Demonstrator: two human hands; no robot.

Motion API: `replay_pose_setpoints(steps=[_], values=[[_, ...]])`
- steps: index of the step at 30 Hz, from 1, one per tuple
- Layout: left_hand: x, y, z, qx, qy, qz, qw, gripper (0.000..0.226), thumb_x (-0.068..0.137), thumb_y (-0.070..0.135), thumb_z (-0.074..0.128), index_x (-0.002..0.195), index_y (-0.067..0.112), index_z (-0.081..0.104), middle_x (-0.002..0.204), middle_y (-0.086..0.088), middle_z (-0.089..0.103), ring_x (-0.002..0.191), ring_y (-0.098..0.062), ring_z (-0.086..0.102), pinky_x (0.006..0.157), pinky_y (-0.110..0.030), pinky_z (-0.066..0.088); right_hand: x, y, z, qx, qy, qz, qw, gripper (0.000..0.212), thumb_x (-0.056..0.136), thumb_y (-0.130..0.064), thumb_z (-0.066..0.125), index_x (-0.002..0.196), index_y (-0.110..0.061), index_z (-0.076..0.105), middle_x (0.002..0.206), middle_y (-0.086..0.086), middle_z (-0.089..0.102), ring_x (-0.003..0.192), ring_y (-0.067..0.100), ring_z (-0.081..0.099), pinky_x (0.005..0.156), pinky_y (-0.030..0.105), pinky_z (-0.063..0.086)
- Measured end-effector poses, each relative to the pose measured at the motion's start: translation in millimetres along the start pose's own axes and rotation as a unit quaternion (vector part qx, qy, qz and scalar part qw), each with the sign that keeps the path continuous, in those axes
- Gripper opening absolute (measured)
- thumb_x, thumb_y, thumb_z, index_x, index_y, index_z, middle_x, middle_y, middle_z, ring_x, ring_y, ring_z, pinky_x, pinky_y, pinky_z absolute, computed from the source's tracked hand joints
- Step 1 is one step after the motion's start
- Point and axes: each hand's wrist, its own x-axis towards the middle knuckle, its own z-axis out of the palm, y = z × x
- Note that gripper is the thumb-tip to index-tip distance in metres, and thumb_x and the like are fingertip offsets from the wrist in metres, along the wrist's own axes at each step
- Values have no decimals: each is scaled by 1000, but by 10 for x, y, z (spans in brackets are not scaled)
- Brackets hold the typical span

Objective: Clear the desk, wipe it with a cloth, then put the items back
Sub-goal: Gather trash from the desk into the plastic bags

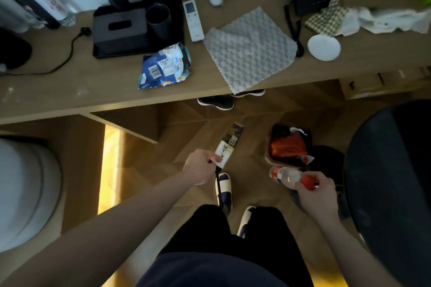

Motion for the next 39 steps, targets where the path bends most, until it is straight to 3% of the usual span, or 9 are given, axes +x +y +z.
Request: replay_pose_setpoints(steps=[6,9,12,17,21,26,29,34,39], values=[[839,84,408,75,-52,-2,996,41,97,7,51,114,35,75,134,0,64,97,-23,72,80,-36,61,772,322,426,54,37,42,997,18,90,-21,73,103,-23,61,105,2,52,98,25,52,82,38,45],[1343,236,718,94,-61,16,994,41,98,8,50,116,34,76,132,4,66,86,-15,69,66,-26,58,1128,571,667,73,80,74,991,10,89,-24,69,90,-18,62,95,9,62,91,29,60,74,35,45],[1853,394,1141,80,-62,29,994,42,97,7,49,116,32,77,129,7,69,75,-6,58,48,-7,38,1469,899,836,83,103,108,985,18,87,-32,62,90,-14,63,97,18,63,83,29,61,63,29,39],[2577,536,2001,41,-93,23,995,44,95,7,49,112,35,78,129,7,70,99,-12,67,65,-10,45,1980,1288,989,86,145,119,978,21,89,-26,62,89,-6,67,91,18,66,84,37,62,77,47,53],[3043,647,2556,19,-118,4,993,39,100,12,49,119,35,75,126,7,66,79,-3,60,47,-6,39,2399,1505,1091,136,168,167,962,9,88,-14,71,80,-15,68,79,7,68,74,27,64,70,44,55],[3498,810,3001,0,-95,-1,996,29,100,7,57,117,25,73,131,-4,63,112,-22,64,72,-18,53,2737,1728,1291,194,203,179,943,11,84,-11,72,78,-20,69,76,4,71,73,26,69,63,36,51],[3724,902,3136,2,-99,6,995,34,99,6,53,123,23,71,133,-4,61,114,-26,64,78,-25,58,2824,1812,1403,218,212,176,936,15,84,-11,73,89,-25,72,88,3,72,80,21,70,63,29,47],[3967,994,3246,-10,-137,25,990,48,97,18,60,143,30,58,142,-1,59,118,-21,61,86,-26,49,2802,1944,1610,209,210,156,942,19,72,-29,69,91,-33,70,85,-4,72,92,30,69,77,54,58],[3999,951,3200,-8,-131,28,991,54,91,11,62,143,27,58,152,0,42,134,-24,48,100,-29,47,2742,1883,1653,226,228,156,934,39,78,-10,76,91,-46,68,97,-2,69,94,26,68,80,59,59]])
